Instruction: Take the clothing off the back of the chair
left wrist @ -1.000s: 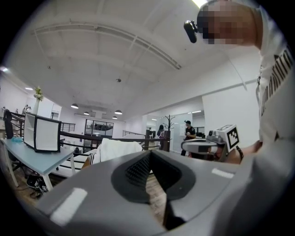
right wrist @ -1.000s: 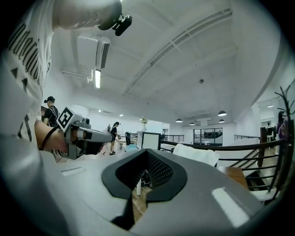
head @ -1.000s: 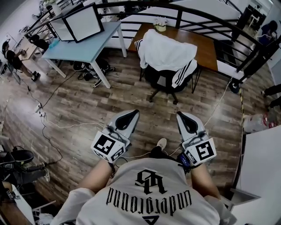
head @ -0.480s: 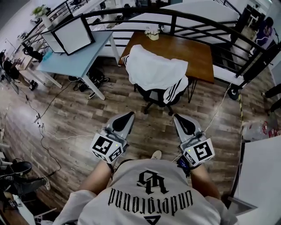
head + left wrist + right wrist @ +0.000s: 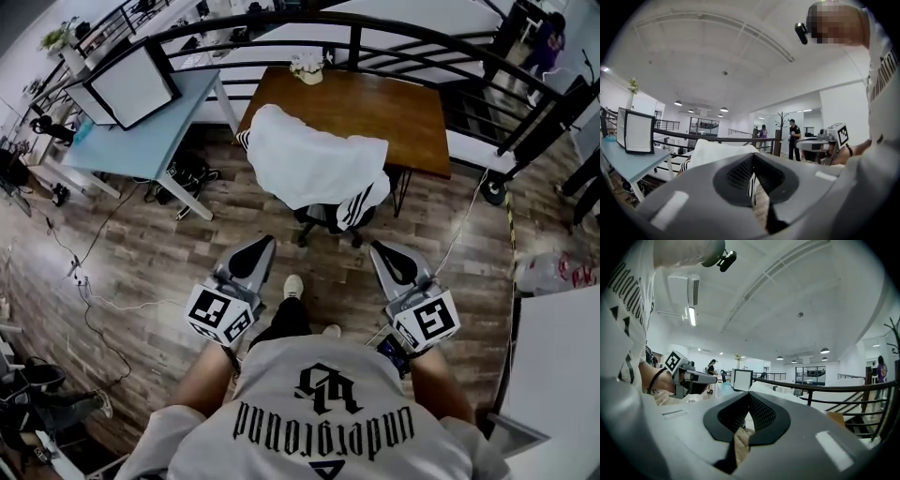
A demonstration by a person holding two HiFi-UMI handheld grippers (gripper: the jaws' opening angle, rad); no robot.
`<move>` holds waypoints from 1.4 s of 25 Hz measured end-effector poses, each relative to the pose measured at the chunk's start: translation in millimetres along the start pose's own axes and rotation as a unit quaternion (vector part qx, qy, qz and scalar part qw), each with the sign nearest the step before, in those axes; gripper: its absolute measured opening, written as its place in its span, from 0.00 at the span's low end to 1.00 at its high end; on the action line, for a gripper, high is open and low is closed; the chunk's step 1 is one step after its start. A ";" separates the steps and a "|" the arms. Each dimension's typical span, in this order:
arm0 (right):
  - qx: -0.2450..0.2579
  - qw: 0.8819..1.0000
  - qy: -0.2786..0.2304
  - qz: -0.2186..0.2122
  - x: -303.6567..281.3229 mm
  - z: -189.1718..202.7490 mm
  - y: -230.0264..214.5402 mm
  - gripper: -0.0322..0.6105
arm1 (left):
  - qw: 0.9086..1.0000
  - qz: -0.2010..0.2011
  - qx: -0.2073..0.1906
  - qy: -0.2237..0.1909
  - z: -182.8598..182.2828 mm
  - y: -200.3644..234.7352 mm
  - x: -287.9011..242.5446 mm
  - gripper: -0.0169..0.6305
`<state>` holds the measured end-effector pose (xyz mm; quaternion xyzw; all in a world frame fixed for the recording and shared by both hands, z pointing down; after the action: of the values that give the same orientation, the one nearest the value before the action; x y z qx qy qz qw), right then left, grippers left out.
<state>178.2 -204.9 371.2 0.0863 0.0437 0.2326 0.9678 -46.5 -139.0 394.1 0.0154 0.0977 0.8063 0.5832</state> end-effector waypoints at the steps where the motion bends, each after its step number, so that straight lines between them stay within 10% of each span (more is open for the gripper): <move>1: 0.003 1.000 0.003 0.002 -4.6 -0.4 -7.8 0.05 | 1.000 0.002 0.000 0.000 -3.1 6.0 -9.7 0.10; 25: 0.016 0.996 0.067 0.062 -130.8 28.3 -130.2 0.14 | 0.988 0.097 -0.089 0.077 -42.0 171.5 -177.6 0.10; 35: 0.021 0.991 0.123 0.058 -162.1 47.8 -150.7 0.28 | 0.973 0.157 -0.122 0.118 -49.3 233.3 -214.2 0.38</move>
<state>106.9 -418.3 397.1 0.0795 0.1619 0.2964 0.9379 -203.6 -418.1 405.8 -0.1360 0.0632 0.8897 0.4311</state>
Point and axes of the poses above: the fingertips, and each gripper's own axes: x backward along the fingers, y to its left, z out of its underside, the point moved 4 cm from there along x, backward along the fingers, and after that the axes turned 6 degrees about x, right-handed, at the moved point
